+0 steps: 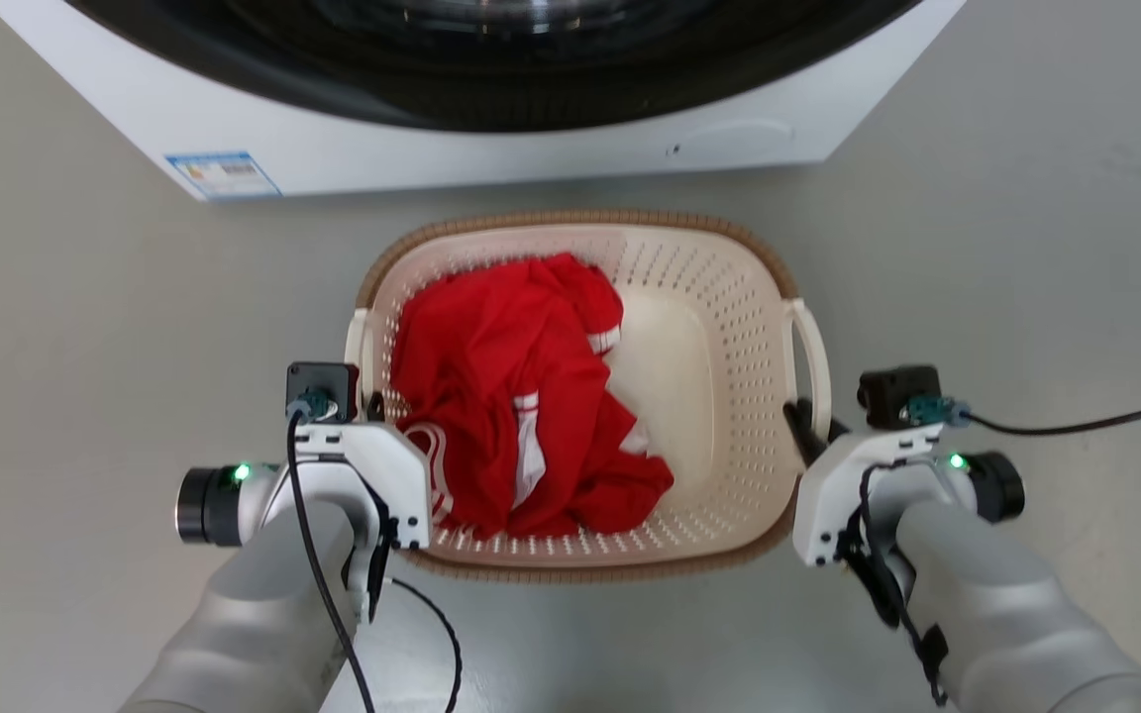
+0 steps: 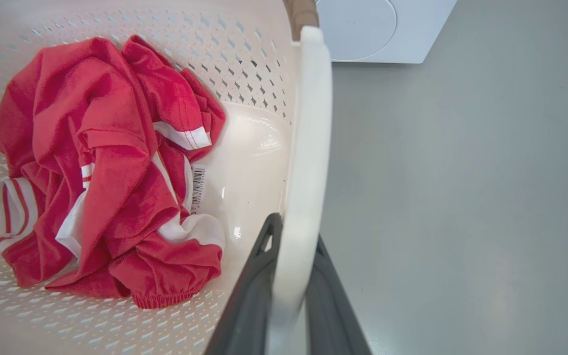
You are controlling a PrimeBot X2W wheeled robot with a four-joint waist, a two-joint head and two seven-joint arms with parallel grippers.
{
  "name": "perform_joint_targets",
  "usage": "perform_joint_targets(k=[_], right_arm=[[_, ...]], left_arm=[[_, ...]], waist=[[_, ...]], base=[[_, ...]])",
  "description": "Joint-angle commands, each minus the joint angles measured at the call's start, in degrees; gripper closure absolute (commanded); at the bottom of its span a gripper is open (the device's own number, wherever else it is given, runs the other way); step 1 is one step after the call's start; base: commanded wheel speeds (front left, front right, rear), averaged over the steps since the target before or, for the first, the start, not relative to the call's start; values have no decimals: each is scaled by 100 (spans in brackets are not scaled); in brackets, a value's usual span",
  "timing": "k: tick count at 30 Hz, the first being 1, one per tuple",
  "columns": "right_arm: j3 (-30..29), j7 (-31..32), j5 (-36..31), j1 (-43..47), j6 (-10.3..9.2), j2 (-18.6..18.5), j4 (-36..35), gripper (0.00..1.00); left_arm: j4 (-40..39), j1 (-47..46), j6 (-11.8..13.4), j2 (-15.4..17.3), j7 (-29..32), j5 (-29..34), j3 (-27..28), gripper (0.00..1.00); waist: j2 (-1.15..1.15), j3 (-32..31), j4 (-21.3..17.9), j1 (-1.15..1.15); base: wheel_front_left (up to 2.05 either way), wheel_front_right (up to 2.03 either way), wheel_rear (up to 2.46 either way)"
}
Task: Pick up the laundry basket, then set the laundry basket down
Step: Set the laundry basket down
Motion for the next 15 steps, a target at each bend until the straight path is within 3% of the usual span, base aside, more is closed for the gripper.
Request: perform_joint_targets(k=[1,15], right_arm=[[81,-187,4,-79,50,151,-48,100],[-349,-380,-220,-739,50,151,224,100]], left_arm=[[-186,-262,92,75,-79,217,233,100],[-664,-483,214,175,-79,1281,1252,100]], waist=[[0,360,17,0],[0,1144,73,0]], base=[[0,0,0],[0,0,0]])
